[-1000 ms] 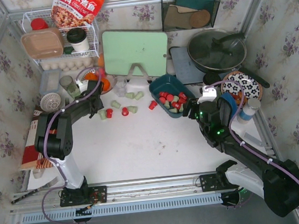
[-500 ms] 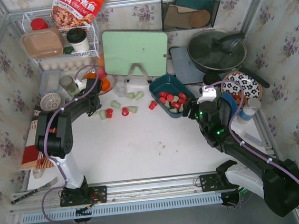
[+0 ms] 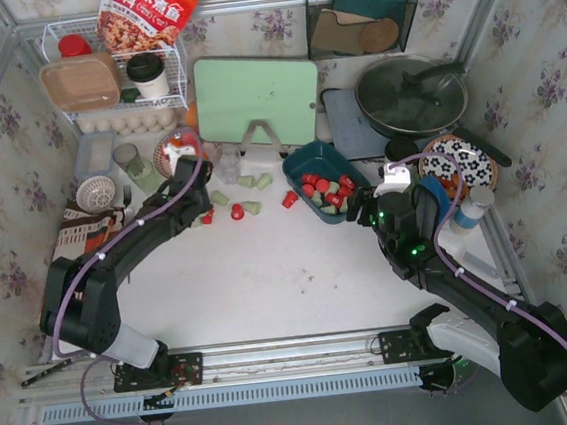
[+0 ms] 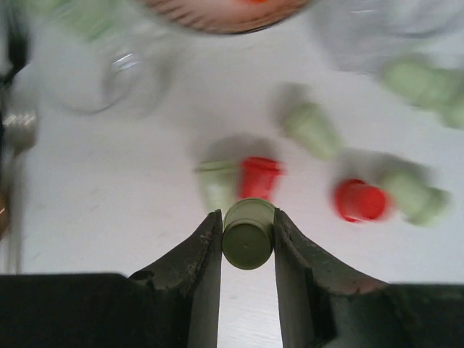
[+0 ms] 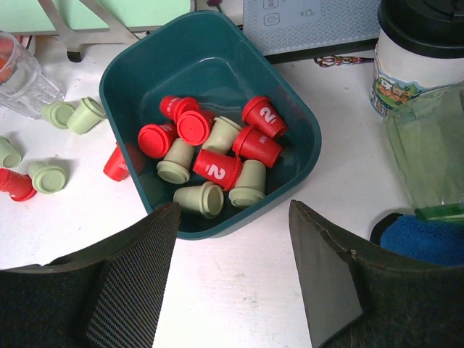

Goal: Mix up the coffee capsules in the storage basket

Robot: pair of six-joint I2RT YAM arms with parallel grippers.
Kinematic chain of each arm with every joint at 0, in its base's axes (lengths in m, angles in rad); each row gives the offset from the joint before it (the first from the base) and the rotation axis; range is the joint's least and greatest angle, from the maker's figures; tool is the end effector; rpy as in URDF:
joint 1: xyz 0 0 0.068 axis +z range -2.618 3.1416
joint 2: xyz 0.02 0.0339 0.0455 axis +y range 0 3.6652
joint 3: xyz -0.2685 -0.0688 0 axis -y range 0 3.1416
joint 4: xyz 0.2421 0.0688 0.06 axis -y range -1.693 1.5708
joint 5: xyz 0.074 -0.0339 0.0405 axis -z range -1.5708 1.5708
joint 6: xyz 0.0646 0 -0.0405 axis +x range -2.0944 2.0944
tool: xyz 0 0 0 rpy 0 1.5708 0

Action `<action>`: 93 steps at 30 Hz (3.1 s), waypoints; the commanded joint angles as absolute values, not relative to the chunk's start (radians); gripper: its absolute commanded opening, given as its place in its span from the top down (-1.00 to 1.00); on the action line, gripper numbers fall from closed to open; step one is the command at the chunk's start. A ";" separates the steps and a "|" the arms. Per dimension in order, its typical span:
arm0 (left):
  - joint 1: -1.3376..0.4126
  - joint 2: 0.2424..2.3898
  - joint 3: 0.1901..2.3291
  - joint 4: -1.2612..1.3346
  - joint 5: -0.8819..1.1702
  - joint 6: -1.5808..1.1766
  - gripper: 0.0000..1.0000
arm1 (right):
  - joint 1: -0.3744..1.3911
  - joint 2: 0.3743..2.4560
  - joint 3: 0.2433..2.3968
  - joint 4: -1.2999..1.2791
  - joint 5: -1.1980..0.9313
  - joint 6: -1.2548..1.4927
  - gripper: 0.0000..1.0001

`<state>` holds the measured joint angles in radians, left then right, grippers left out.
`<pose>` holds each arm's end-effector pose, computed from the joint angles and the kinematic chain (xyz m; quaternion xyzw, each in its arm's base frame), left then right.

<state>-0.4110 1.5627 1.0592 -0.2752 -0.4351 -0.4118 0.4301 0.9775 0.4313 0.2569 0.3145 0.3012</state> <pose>0.3347 -0.1162 0.2246 -0.0836 0.9008 0.0319 0.4249 0.2244 0.0810 0.2230 0.0424 0.7961 0.0939 0.5963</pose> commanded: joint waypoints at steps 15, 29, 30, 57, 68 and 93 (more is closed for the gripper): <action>-0.669 1.986 1.559 0.228 0.184 -0.092 0.44 | 0.430 0.878 0.376 0.328 0.421 0.313 -0.43; -0.690 2.294 1.888 -0.013 0.069 -0.145 0.37 | 0.430 0.856 0.373 0.327 0.418 0.322 -0.60; -0.695 2.288 1.879 -0.015 0.055 -0.140 0.35 | 0.430 0.854 0.373 0.327 0.417 0.322 -0.61; -0.670 1.596 1.237 -0.319 -0.587 -0.327 -0.20 | 0.430 0.815 0.370 0.317 0.401 0.330 -0.77; -0.352 1.584 1.043 -0.444 -0.329 -0.400 -0.15 | 0.431 0.821 0.365 0.322 0.407 0.329 -0.77; -0.265 1.811 1.154 -0.304 -0.178 -0.400 0.10 | 0.430 0.848 0.363 0.338 0.400 0.323 -1.00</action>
